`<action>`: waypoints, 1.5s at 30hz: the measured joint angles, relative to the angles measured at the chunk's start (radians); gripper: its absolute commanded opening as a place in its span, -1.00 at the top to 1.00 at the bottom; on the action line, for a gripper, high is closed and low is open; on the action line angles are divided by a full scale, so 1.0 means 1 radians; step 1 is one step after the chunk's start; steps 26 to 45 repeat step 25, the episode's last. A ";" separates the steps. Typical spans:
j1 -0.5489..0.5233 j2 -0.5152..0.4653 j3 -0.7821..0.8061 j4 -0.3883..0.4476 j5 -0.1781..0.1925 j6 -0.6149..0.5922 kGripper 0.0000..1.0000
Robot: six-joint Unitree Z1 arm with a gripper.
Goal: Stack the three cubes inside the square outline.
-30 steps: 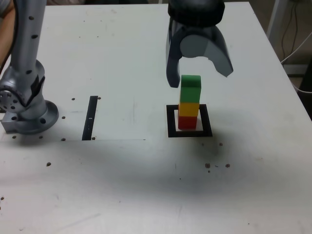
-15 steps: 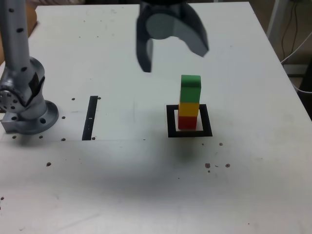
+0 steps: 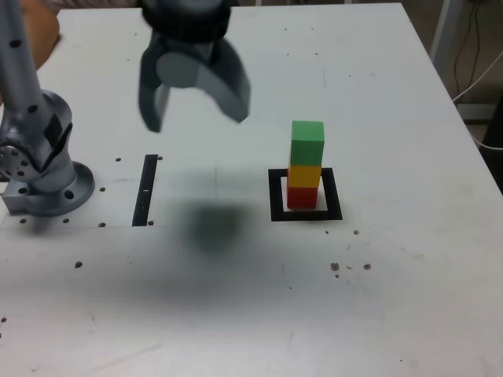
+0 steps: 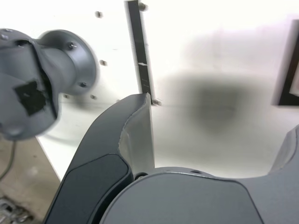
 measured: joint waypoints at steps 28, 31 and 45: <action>0.001 -0.139 0.486 -0.313 -0.002 -0.020 -0.99; 0.001 -0.139 0.486 -0.313 -0.002 -0.020 -0.99; 0.001 -0.139 0.486 -0.313 -0.002 -0.020 -0.99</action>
